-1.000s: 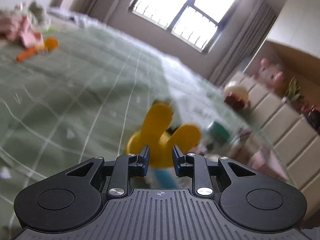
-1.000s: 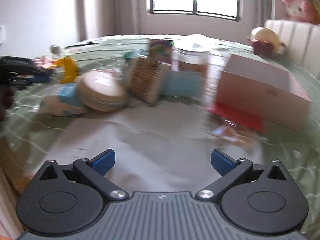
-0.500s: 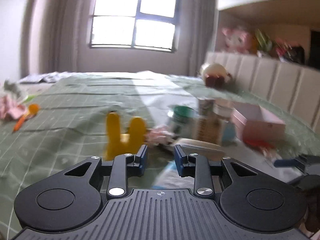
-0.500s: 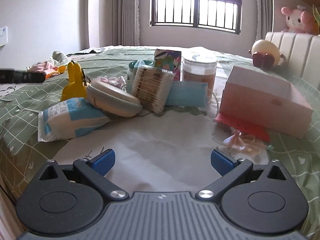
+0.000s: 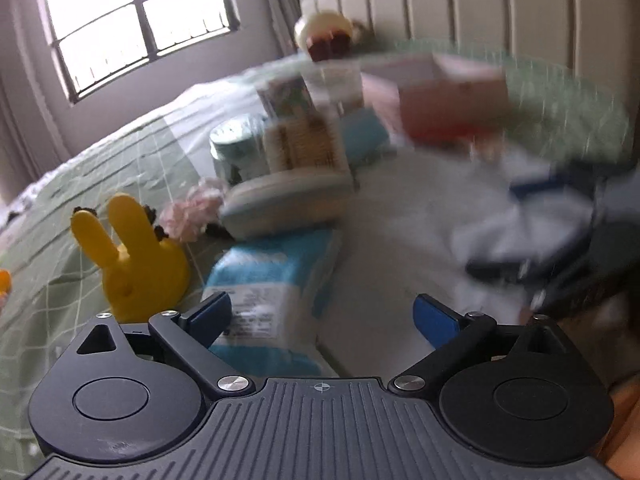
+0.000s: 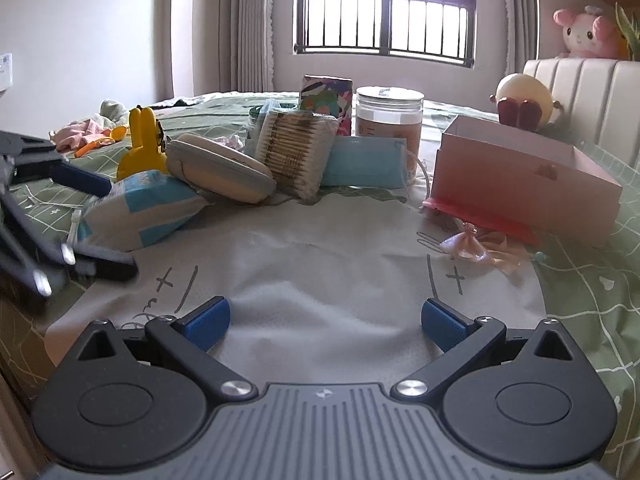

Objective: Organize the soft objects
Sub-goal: 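Reach the left gripper to the blue-white wet wipes pack and grasp it, then grasp the beige round case with the right gripper while the left gripper holds the wipes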

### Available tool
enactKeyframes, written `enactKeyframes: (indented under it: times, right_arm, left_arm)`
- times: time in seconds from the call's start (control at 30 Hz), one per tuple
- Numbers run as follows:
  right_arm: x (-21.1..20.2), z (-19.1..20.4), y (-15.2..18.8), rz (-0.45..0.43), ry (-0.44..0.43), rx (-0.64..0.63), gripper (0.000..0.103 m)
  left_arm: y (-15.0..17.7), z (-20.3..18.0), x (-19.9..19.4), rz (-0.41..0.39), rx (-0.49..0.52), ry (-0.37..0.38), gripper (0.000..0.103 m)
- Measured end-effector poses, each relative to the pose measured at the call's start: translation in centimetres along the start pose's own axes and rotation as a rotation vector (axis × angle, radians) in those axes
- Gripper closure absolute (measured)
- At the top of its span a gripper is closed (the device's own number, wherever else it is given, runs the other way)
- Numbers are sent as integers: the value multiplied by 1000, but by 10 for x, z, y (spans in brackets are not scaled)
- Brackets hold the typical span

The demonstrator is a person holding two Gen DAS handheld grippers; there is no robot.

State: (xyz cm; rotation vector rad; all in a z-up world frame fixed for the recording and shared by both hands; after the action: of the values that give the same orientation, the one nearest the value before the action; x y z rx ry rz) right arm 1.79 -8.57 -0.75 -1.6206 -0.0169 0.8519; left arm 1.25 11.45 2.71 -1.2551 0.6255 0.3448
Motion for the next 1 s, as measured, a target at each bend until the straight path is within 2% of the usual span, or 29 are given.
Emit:
enactKeyframes:
  times: [0.07, 0.13, 0.17, 0.23, 0.33, 0.4, 0.43, 0.47, 0.53, 0.57, 0.67, 0.73, 0.83, 0.9, 0.97, 1.0]
  right_arm:
    - [0, 0, 1, -6, -3, 2, 0]
    - [1, 1, 1, -2, -2, -4, 0]
    - [1, 1, 0, 0, -5, -4, 0]
    - [1, -2, 1, 2, -18, 10, 0]
    - [-1, -3, 0, 26, -28, 21, 0]
    - [-2, -3, 0, 40, -33, 14, 0]
    - [-1, -3, 0, 46, -37, 23, 0]
    - [-1, -3, -1, 50, -35, 24, 0]
    - [-1, 3, -6, 66, -34, -29, 0]
    - [-3, 8, -10, 51, -40, -82, 5]
    - [-18, 32, -24, -103, -5, -253, 7]
    - [-14, 52, -32, -138, -7, -368, 7]
    - [15, 85, -41, -113, -22, -504, 8]
    - [36, 103, -43, -104, -10, -584, 9]
    - [57, 112, -51, -59, -33, -585, 9]
    - [66, 109, -59, -20, -63, -525, 9]
  left_arm:
    - [-4, 9, -11, -63, -59, -32, 3]
    - [-4, 16, -8, -77, -56, -95, 3]
    - [-3, 18, -1, -59, -44, -112, 3]
    - [1, 23, 17, 17, -51, -95, 3]
    - [9, 30, 46, 161, -171, 7, 3]
    - [4, 35, 47, 179, -253, 22, 8]
    - [2, 36, 42, 165, -276, 31, 31]
    - [1, 38, 36, 127, -305, 45, 41]
    - [7, 44, 22, 65, -352, 70, 42]
    - [11, 44, 12, 28, -368, 64, 42]
    - [20, 43, -9, -23, -374, 17, 42]
    - [29, 43, -26, -60, -390, -15, 42]
    - [40, 60, -42, -90, -482, -75, 42]
    - [42, 75, -46, -98, -529, -78, 42]
    - [41, 82, -49, -113, -535, -86, 42]
    - [41, 83, -51, -124, -532, -85, 42]
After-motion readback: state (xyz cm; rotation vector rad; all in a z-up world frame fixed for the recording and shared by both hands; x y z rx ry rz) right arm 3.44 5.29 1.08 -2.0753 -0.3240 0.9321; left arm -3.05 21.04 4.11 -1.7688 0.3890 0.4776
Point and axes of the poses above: each gripper's, at about its wrist camera, not at the fingertips, and x roughly the way its jaws point, z to its left, y to its underside, the point moved 2 cm from there along x, roughly the way its jaws point
